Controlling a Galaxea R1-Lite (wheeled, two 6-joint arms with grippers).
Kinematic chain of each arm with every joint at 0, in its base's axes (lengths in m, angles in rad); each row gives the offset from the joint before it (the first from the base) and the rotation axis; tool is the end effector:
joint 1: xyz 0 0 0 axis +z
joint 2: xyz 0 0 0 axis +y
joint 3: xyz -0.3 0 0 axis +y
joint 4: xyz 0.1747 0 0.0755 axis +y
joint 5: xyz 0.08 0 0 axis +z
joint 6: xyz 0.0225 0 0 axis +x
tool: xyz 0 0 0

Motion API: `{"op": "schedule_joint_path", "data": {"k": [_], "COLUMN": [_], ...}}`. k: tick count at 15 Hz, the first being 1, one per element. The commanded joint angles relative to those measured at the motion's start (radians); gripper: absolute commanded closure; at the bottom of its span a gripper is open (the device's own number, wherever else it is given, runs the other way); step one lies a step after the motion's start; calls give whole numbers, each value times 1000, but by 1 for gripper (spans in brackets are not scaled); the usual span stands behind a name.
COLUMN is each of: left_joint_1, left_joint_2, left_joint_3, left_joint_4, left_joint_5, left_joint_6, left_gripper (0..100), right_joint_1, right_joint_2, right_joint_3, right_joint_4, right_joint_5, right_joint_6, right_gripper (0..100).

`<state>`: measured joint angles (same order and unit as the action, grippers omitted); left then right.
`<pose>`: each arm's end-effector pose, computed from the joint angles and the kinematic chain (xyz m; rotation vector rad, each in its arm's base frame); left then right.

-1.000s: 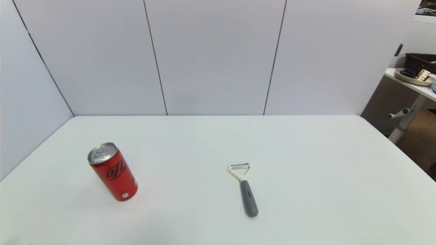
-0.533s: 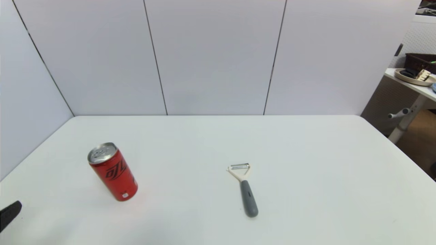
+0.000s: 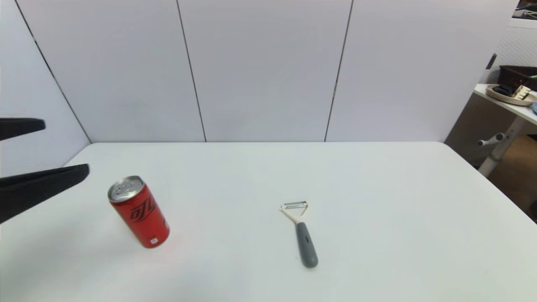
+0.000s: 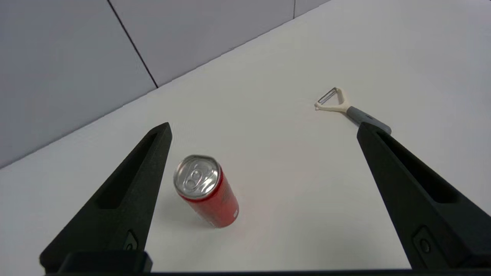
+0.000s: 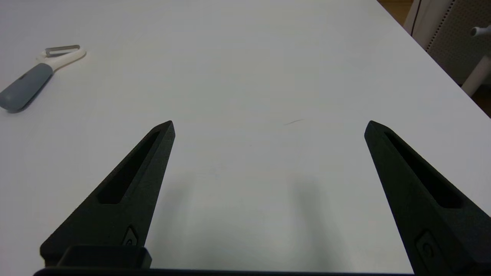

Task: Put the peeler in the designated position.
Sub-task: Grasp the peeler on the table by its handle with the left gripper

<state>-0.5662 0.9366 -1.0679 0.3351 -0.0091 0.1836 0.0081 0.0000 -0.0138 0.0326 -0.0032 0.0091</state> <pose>0.0724 -0.0463 0.3186 0.2347 0.1456 -0.5904 -0.0239 -0.0003 0.0760 0.0090 0.0188 0.0048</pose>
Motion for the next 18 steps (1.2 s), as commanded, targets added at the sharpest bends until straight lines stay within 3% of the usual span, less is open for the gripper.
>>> {"op": "schedule_joint_path", "data": {"k": [1, 4, 8, 16, 18], "left_joint_1": [-141, -231, -339, -368, -385], "left_joint_2": [245, 407, 582, 789, 832], "left_joint_3": [-155, -300, -402, -402, -402], "left_joint_4": [1, 1, -1, -80, -80], "left_joint_5": [5, 9, 49, 78, 158], "left_joint_6": [13, -36, -208, -346, -400], "left_gripper": [0, 0, 0, 0, 0], "right_joint_1": [1, 1, 1, 0, 1], "right_joint_2": [2, 0, 2, 2, 2], "right_joint_3": [0, 0, 0, 0, 0], "right_joint_4": [1, 0, 1, 0, 1], "right_joint_5": [0, 0, 0, 0, 0], "right_joint_6": [0, 0, 0, 0, 0], "right_gripper": [0, 0, 0, 0, 0]}}
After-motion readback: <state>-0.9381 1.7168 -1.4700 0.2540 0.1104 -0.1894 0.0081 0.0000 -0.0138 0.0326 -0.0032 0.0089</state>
